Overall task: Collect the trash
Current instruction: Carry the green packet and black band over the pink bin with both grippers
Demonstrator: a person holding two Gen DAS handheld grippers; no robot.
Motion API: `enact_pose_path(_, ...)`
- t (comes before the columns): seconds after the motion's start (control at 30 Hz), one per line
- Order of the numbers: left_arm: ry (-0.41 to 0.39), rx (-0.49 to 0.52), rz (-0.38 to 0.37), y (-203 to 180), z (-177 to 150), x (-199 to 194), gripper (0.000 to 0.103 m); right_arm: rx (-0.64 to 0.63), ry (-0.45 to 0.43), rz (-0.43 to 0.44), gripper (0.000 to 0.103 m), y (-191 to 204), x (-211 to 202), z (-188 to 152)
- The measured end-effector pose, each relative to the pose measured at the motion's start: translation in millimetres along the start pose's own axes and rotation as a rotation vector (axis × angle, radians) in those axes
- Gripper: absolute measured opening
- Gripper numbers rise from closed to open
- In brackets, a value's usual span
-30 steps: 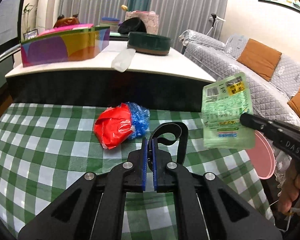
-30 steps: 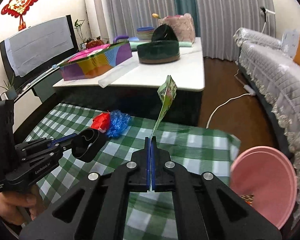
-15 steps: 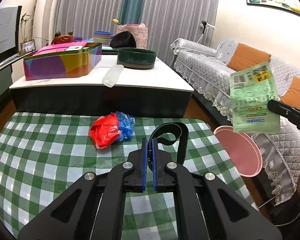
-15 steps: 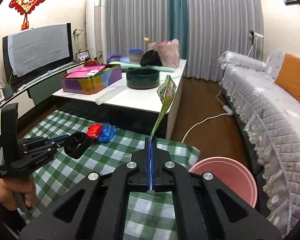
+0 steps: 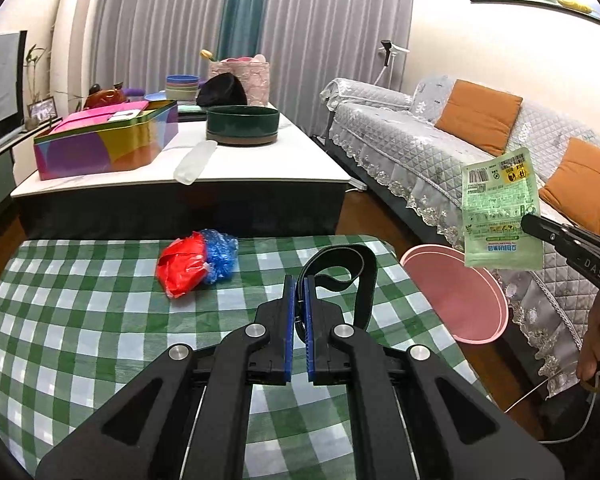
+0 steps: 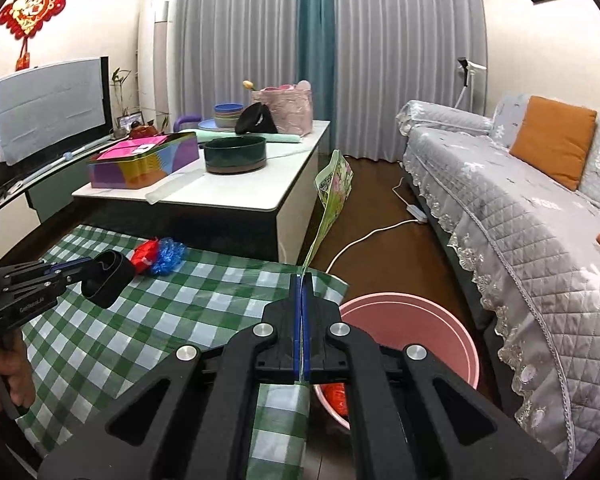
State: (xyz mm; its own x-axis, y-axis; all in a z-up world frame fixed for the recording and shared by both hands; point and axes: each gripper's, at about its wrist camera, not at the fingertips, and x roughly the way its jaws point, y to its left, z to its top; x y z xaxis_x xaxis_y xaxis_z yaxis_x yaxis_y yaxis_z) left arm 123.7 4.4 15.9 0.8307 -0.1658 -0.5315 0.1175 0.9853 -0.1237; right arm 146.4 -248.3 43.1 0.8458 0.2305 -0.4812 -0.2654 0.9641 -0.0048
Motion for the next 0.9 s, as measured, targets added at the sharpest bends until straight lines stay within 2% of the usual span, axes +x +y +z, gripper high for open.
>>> enact_pose_path(0.9,0.007,0.009,-0.019,-12,-1,10,0.004,0.020,-0.009,-0.070,0.001,-23,-4,-1)
